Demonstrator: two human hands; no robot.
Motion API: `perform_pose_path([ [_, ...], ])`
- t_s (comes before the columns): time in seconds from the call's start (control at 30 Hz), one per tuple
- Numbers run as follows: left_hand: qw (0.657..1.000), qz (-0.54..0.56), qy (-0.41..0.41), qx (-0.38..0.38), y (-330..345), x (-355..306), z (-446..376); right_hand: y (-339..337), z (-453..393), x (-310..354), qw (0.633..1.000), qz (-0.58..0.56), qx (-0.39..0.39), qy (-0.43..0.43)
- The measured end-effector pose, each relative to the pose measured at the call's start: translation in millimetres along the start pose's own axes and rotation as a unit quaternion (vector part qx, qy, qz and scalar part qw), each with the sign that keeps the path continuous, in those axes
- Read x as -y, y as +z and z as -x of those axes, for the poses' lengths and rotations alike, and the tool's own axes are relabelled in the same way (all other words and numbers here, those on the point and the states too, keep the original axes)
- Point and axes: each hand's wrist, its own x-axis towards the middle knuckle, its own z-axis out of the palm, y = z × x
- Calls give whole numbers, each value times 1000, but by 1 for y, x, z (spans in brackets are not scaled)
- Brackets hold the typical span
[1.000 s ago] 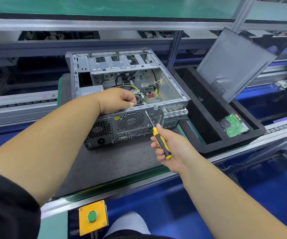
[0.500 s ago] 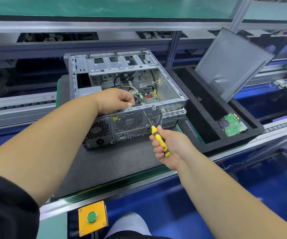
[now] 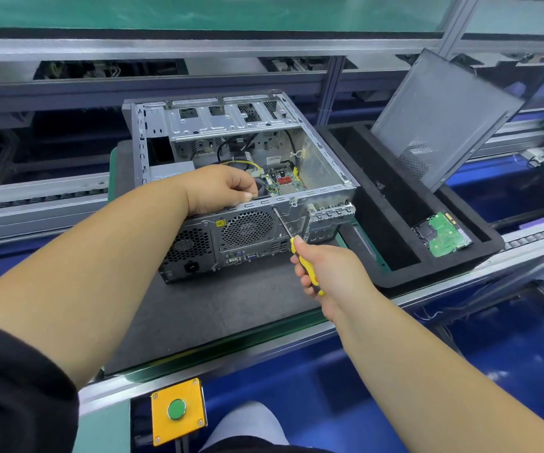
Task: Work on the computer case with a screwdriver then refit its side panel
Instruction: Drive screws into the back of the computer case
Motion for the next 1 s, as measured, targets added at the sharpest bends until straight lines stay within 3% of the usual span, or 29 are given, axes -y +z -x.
perform_pose_path([
  [0.37,1000,2,-3,7,-1,-1,0,0,11,13,974,-158,93,132],
  [0.6,1000,-4,-1,2,-1,-3,2,-4,10,13,955,-212,136,158],
  [0.8,1000,-1,-10,-6,0,-4,3,-8,9,10,963,-186,147,129],
  [1.0,998,39,-30,-38,5,-3,5,-29,4,8,976,-163,141,9],
])
